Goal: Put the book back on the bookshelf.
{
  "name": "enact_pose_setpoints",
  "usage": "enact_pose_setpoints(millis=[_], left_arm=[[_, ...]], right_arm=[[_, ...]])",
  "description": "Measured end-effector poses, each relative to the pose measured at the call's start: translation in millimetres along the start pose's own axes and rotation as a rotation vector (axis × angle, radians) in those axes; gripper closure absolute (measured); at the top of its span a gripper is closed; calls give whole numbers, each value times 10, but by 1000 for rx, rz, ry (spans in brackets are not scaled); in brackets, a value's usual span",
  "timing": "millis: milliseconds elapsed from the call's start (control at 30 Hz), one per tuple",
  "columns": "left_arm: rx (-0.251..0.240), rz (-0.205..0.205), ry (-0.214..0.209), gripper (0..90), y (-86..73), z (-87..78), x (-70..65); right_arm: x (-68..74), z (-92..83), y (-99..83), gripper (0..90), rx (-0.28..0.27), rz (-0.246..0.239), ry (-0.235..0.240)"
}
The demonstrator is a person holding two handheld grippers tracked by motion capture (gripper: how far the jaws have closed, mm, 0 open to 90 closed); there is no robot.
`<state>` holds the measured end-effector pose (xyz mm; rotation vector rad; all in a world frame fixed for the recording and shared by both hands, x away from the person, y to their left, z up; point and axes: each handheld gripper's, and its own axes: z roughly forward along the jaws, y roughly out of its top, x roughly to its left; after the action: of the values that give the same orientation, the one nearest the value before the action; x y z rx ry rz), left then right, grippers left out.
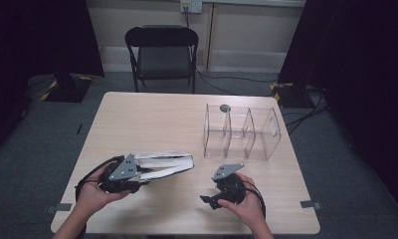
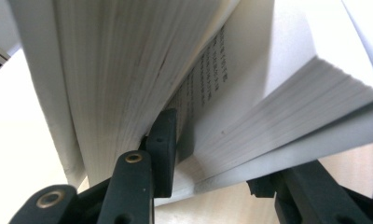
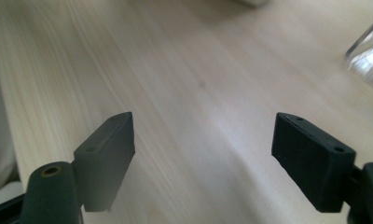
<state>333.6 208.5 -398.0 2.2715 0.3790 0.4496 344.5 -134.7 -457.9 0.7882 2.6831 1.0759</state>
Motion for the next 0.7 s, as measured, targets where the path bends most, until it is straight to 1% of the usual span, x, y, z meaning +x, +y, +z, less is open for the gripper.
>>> enact_pose_setpoints(millis=[33, 67, 133, 167, 200, 233, 267, 333, 367, 433, 467, 533, 567, 633, 700], left_arm=[[3, 4, -6, 610, 12, -17, 2], [5, -1, -10, 617, 19, -26, 2], [10, 4, -7, 625, 31, -38, 0], [18, -4, -13, 627, 45, -54, 4], [19, -7, -18, 631, 53, -60, 6], [24, -12, -24, 633, 68, -75, 11], [24, -22, -29, 637, 74, -81, 13], [32, -15, -35, 645, 90, -97, 25], [36, -20, -36, 648, 97, -102, 24], [38, -20, -42, 652, 110, -114, 32], [38, -26, -43, 656, 113, -118, 34], [47, -25, -44, 662, 120, -131, 40], [45, -30, -48, 663, 123, -132, 41], [49, -24, -50, 667, 136, -140, 42], [51, -36, -56, 670, 141, -151, 55]], right_arm=[[-5, 23, -36, 206, 4, 9, 0], [-8, 52, -82, 198, 9, 16, 1], [-9, 81, -130, 195, 6, 5, -12], [-4, 90, -147, 193, 8, 0, -8], [4, 108, -177, 185, 14, -24, -18], [7, 115, -189, 185, 20, -35, -21], [5, 130, -207, 181, 37, -39, -24], [-5, 154, -232, 182, 49, -39, -32], [-12, 161, -242, 181, 52, -38, -33], [-27, 165, -260, 180, 43, -29, -41], [-36, 164, -267, 179, 37, -28, -41], [-39, 164, -275, 174, 39, -37, -56], [-41, 167, -280, 167, 34, -37, -54], [-42, 173, -287, 158, 26, -34, -58], [-47, 178, -293, 153, 18, -32, -58]])
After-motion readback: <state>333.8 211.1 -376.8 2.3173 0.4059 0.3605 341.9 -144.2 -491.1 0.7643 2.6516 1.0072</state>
